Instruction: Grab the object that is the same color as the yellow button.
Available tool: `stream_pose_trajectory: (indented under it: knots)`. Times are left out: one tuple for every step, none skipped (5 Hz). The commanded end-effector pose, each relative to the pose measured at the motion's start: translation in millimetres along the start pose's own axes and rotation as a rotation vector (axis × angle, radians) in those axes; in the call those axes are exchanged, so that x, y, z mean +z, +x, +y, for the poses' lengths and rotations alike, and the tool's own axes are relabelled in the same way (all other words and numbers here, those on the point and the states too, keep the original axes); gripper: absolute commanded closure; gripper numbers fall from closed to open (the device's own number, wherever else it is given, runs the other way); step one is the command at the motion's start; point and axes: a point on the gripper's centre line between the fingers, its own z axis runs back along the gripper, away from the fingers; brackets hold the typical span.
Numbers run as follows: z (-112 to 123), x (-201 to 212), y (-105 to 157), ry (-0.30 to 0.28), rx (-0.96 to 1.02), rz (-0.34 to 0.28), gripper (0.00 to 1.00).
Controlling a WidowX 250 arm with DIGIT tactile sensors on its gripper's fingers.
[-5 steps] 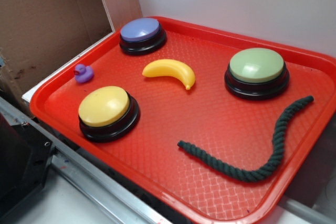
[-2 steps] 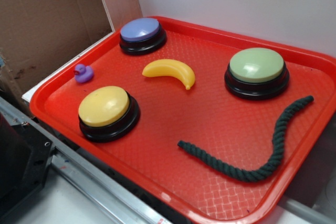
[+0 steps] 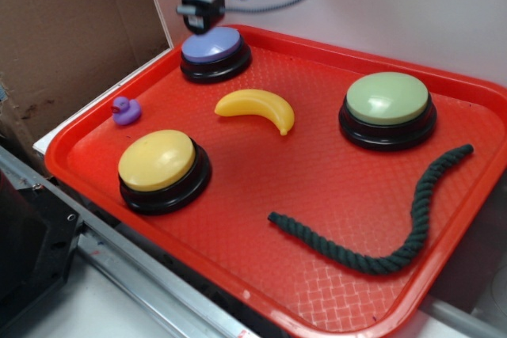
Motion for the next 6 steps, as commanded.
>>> stream_pose_trajectory:
  knots:
    - [-31.7,-32.3,26.7,-0.026,0.040,-0.091,0.00]
    - [-31.3,-47.6,26.6,-0.026,0.083,-0.073,0.00]
    - [-29.5,-57.4,25.3,-0.033,0.100,-0.072,0.00]
    - [-28.1,-69.0,25.0,-0.041,0.120,-0.054,0.00]
    - [-26.6,-82.4,24.1,-0.068,0.148,-0.057,0.00]
    - [-25.8,-88.8,20.3,-0.090,0.225,-0.077,1.00]
